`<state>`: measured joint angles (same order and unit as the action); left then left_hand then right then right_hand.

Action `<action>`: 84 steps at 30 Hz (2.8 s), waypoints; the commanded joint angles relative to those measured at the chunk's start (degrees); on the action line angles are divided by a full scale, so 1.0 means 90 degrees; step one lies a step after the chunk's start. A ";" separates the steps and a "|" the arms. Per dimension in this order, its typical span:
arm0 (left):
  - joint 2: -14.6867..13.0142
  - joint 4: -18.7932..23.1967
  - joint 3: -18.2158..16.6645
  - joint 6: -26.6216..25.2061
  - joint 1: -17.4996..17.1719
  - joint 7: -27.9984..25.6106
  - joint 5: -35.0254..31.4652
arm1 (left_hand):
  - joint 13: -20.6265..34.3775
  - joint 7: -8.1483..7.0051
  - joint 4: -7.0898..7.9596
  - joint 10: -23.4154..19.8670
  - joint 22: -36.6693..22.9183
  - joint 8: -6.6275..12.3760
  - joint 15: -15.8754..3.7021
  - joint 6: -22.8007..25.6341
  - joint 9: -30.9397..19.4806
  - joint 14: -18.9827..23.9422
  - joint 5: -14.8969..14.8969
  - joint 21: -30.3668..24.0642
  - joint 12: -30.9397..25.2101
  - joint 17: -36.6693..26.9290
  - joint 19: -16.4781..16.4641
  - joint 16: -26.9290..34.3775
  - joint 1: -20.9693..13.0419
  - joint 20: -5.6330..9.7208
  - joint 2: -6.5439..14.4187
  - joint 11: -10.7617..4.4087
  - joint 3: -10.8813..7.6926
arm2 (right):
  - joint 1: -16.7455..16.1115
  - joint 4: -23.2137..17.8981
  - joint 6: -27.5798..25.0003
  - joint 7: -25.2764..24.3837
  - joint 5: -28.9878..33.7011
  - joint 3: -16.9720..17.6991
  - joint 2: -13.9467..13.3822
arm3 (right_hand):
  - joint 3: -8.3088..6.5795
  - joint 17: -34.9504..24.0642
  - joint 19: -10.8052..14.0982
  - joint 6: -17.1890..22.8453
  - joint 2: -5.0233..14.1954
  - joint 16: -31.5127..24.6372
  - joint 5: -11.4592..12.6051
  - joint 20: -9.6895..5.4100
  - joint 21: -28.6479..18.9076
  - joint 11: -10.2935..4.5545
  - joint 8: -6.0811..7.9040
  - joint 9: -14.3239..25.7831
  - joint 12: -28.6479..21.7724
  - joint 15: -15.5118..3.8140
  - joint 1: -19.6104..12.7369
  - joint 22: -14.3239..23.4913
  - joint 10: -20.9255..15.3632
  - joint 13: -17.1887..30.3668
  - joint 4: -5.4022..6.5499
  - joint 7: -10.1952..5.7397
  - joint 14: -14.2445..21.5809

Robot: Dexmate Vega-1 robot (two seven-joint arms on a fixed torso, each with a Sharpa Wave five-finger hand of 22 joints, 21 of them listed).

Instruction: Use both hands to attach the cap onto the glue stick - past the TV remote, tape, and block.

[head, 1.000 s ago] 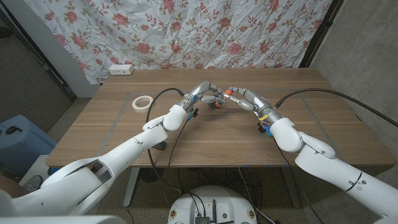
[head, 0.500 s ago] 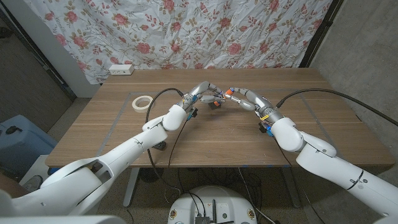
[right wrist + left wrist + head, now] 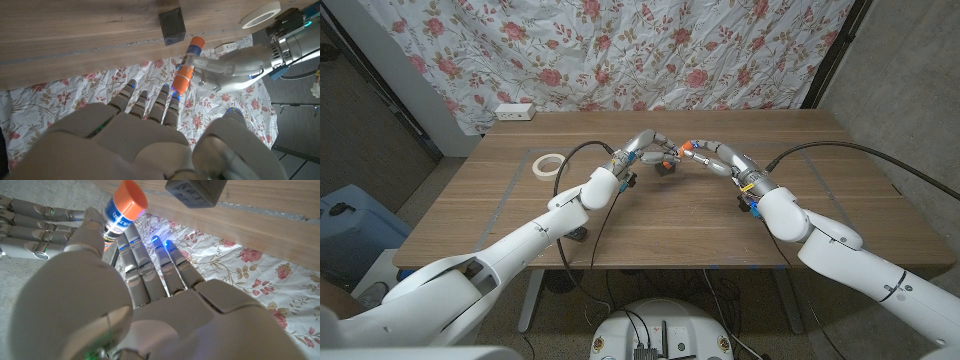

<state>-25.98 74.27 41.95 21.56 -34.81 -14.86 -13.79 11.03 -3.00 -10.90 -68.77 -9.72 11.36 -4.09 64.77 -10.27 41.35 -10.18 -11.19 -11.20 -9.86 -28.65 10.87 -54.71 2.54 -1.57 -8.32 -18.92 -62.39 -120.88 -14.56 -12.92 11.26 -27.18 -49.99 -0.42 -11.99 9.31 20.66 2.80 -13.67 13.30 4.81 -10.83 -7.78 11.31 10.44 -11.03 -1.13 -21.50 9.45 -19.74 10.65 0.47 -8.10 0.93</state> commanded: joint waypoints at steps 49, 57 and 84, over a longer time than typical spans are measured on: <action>-0.1322 0.1781 -0.0440 -0.0977 -0.0400 0.1016 -0.0303 | 0.0033 -0.0257 0.0223 -0.0091 -0.0034 0.0011 -0.0873 -0.0120 -0.0177 -0.0302 -0.0037 0.0039 0.0056 0.0015 0.0240 -0.0090 -0.0245 -0.0035 0.0412 -0.0408 0.0041 | -0.0086 0.0871 0.1304 -0.0175 -0.1340 0.0851 0.0116 | -0.0012 -0.0027 0.0194 -0.0286 0.0071 0.0009 -0.0023 -0.0011 -0.0046 0.0212 -0.0095 -0.0012 0.0059 0.0051 0.0062 0.0033 0.0256 0.0014 -0.0072 0.0060 0.0040; -0.1556 0.2064 -0.0570 -0.1121 -0.0468 0.1171 -0.0354 | 0.0033 -0.0273 0.0223 -0.0005 -0.0033 0.0008 -0.0864 -0.0157 -0.0177 -0.0371 -0.0039 0.0043 0.0077 0.0012 0.0282 -0.0088 -0.0209 -0.0043 0.0403 -0.0413 0.0059 | -0.0028 0.1129 0.1539 -0.0107 -0.1687 0.0894 0.0244 | -0.0009 -0.0031 0.0217 -0.0332 0.0085 0.0011 -0.0025 -0.0013 -0.0045 0.0284 -0.0098 -0.0012 0.0063 0.0074 0.0092 0.0033 0.0303 0.0014 -0.0070 0.0084 0.0037; -0.2209 0.2569 -0.0650 -0.1406 -0.0335 0.2004 -0.0876 | 0.0037 -0.0293 0.0202 0.0299 -0.0030 -0.0017 -0.0808 -0.0363 -0.0178 -0.0571 -0.0062 0.0078 0.0089 0.0010 0.0536 -0.0072 -0.0159 -0.0109 0.0430 -0.0460 0.0076 | 0.0193 0.2309 0.2578 -0.0027 -0.2949 0.0952 0.1006 | -0.0018 -0.0053 0.0350 -0.0483 0.0188 0.0007 -0.0018 -0.0280 -0.0054 0.0348 -0.0111 -0.0019 0.0064 0.0042 0.0198 0.0029 0.0451 0.0012 -0.0050 0.0090 0.0040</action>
<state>-43.84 95.92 35.94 10.11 -38.74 0.73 -18.53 11.05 -5.63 -9.80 -66.01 -9.72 10.92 -3.50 61.69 -10.27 36.41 -10.41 -10.73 -10.15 -9.61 -24.26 10.15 -53.64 1.44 -0.49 -11.90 -17.82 -61.65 -105.07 3.65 -13.96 -9.38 -18.84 -44.36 -0.34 -12.12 12.37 16.72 4.02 -13.67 13.30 2.96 -10.88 -4.71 10.50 10.13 -10.36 -0.40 -20.28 9.45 -16.05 10.66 0.08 -7.46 0.82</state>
